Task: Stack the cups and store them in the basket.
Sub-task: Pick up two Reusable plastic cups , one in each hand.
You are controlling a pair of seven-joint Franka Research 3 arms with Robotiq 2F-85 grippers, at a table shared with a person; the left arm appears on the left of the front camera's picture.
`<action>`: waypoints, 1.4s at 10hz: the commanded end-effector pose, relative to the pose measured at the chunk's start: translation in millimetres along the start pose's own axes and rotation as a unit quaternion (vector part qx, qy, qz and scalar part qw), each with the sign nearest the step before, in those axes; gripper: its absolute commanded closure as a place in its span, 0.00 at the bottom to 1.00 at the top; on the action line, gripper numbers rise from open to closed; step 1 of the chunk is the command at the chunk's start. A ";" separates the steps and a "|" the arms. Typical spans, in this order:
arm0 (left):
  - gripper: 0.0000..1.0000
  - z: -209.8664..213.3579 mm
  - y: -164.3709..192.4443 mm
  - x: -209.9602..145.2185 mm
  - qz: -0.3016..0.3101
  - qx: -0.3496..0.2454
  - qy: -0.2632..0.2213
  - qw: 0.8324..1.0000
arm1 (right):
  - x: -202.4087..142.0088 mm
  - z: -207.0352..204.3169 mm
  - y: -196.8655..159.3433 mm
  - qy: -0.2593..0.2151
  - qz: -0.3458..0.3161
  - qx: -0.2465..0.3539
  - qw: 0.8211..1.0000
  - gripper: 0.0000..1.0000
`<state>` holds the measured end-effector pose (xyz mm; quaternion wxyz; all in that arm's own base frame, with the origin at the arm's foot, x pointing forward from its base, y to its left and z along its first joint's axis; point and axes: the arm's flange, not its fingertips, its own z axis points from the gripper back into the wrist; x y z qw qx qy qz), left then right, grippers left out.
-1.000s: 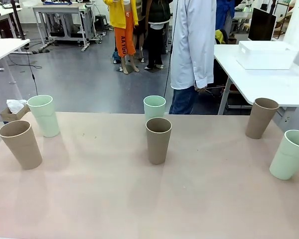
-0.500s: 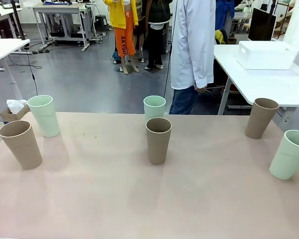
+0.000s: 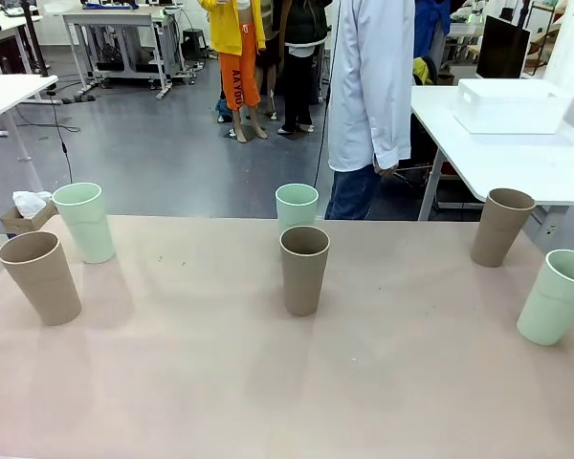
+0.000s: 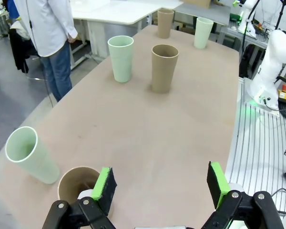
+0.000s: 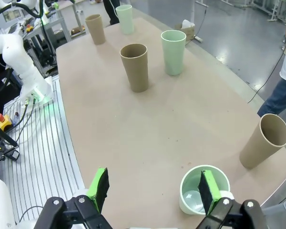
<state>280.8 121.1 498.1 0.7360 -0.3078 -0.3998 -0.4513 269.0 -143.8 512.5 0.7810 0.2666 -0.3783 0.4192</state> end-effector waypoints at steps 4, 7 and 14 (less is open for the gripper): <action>0.00 0.7 1.2 1.5 -0.011 -0.003 -0.014 1.000 | 0.5 1.5 -2.0 -0.014 0.013 0.003 1.000 0.00; 0.00 0.7 1.2 1.5 -0.011 -0.003 -0.014 1.000 | 0.5 1.5 -2.0 -0.014 0.013 0.003 1.000 0.00; 0.00 0.7 1.2 1.5 -0.011 -0.003 -0.014 1.000 | 0.5 1.5 -2.0 -0.014 0.013 0.003 1.000 0.00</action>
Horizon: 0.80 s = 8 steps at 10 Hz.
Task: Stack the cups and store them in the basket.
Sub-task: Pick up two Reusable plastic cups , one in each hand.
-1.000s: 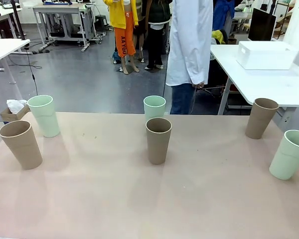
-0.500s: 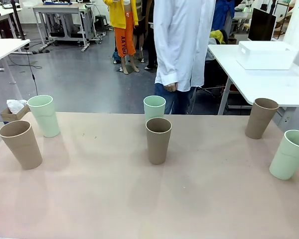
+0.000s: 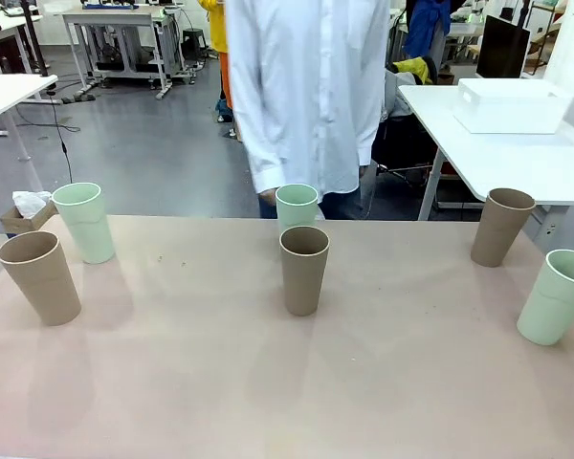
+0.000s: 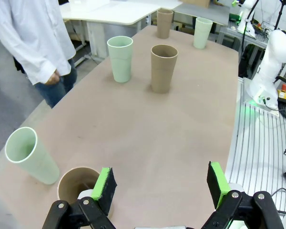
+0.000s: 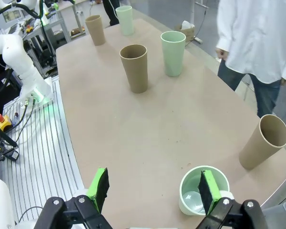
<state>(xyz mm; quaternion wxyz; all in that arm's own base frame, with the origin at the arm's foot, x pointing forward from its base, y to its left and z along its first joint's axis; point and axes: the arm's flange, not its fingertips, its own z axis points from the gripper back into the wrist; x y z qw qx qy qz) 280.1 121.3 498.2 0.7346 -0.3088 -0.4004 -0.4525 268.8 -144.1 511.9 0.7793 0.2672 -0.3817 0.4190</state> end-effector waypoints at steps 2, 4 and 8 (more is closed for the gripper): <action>0.00 0.3 1.8 1.7 -0.010 -0.001 -0.013 1.000 | 1.2 1.5 -1.9 -0.011 0.011 0.003 1.000 0.00; 0.00 0.3 1.8 1.7 -0.010 -0.001 -0.013 1.000 | 1.2 1.5 -1.9 -0.011 0.011 0.003 1.000 0.00; 0.00 0.3 1.8 1.7 -0.010 -0.001 -0.013 1.000 | 1.2 1.5 -1.9 -0.011 0.011 0.003 1.000 0.00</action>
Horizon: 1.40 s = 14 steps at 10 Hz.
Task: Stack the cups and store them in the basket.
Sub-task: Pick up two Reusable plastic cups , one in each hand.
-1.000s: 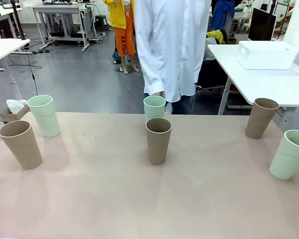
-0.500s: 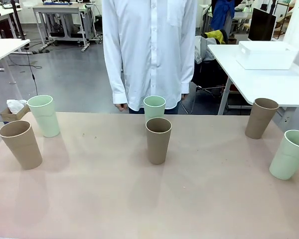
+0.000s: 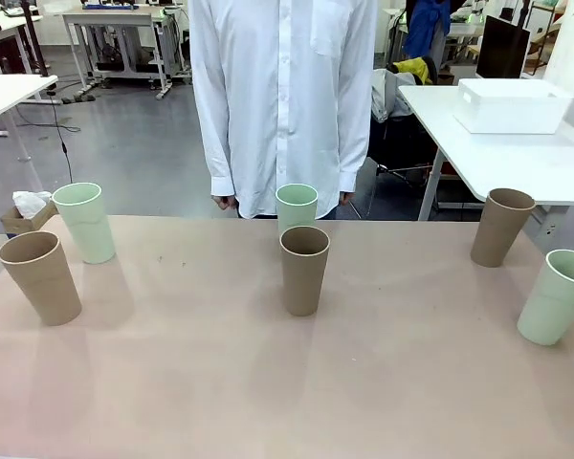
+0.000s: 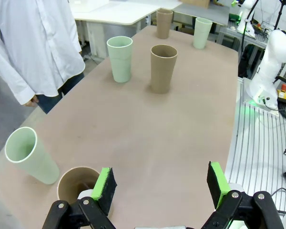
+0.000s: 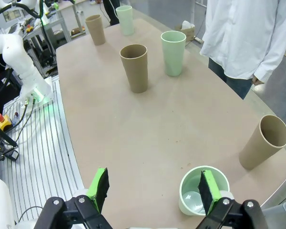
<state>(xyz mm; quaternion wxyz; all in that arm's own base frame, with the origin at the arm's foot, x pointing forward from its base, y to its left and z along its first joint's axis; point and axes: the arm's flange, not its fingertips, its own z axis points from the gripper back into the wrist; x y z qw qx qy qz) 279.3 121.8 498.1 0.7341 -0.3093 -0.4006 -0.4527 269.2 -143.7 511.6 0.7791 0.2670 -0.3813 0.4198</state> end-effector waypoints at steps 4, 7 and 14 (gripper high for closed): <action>0.00 -0.3 2.3 2.1 -0.010 -0.001 -0.013 1.000 | 1.2 2.1 -1.7 -0.011 0.011 0.003 1.000 0.00; 0.00 -0.3 2.3 2.1 -0.010 -0.001 -0.013 1.000 | 1.2 2.1 -1.7 -0.011 0.011 0.003 1.000 0.00; 0.00 -0.3 2.3 2.1 -0.010 -0.001 -0.013 1.000 | 1.2 2.1 -1.7 -0.011 0.011 0.003 1.000 0.00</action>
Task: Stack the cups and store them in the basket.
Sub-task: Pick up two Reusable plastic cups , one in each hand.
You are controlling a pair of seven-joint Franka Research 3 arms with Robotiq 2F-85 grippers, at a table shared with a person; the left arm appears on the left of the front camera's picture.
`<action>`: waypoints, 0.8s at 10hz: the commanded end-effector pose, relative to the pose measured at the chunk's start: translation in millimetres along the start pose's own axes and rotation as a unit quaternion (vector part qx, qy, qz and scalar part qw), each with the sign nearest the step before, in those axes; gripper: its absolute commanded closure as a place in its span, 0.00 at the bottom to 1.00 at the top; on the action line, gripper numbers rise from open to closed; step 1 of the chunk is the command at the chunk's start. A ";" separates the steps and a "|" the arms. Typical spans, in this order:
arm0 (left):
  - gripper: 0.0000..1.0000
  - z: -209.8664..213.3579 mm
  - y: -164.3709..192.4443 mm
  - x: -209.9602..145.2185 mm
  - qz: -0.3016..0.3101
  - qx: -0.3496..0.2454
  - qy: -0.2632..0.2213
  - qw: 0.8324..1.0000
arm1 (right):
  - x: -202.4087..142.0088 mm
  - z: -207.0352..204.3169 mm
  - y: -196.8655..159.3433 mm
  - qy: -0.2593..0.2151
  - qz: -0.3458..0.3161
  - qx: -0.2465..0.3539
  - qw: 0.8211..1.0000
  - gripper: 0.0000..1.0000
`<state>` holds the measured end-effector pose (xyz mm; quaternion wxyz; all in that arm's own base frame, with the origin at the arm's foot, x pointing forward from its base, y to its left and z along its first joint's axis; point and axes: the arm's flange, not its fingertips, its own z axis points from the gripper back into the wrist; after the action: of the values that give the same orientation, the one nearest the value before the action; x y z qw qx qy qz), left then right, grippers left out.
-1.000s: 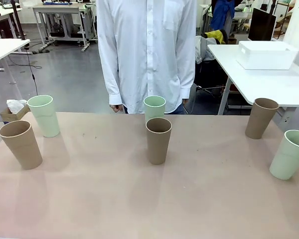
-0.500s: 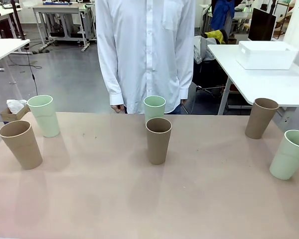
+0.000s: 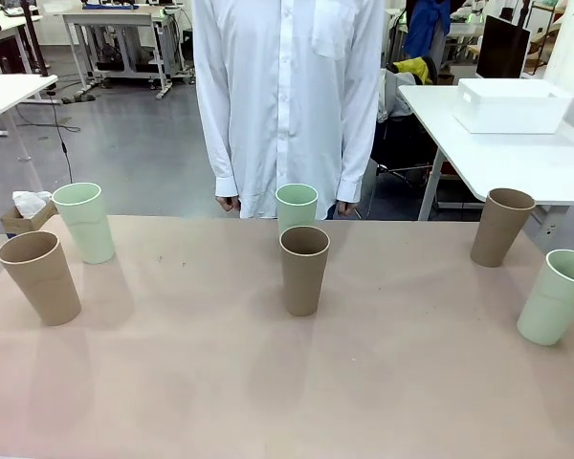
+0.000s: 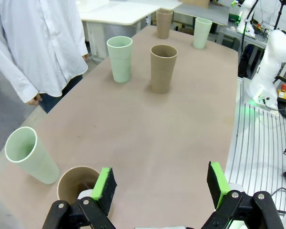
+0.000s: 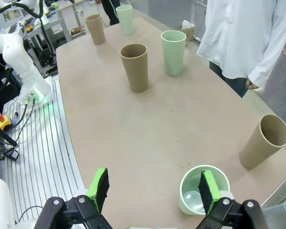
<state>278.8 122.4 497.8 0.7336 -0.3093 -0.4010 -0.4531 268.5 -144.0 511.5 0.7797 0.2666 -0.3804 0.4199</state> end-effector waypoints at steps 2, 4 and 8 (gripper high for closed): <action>0.00 0.0 0.0 0.0 0.000 0.000 0.000 1.000 | 14.1 2.2 -30.6 0.011 -0.015 0.013 1.000 0.00; 0.00 5.0 53.6 12.2 0.020 -0.066 -0.003 0.998 | 34.3 -4.7 -95.4 0.010 -0.005 0.050 0.999 0.00; 0.00 22.6 108.9 -20.5 0.009 -0.140 -0.044 0.989 | -22.2 26.5 -184.4 -0.069 0.004 0.151 0.986 0.00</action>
<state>356.0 170.8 484.8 0.6933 -0.4138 -0.3485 -0.4762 392.5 -233.8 495.1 0.7327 0.3687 -0.3602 0.4443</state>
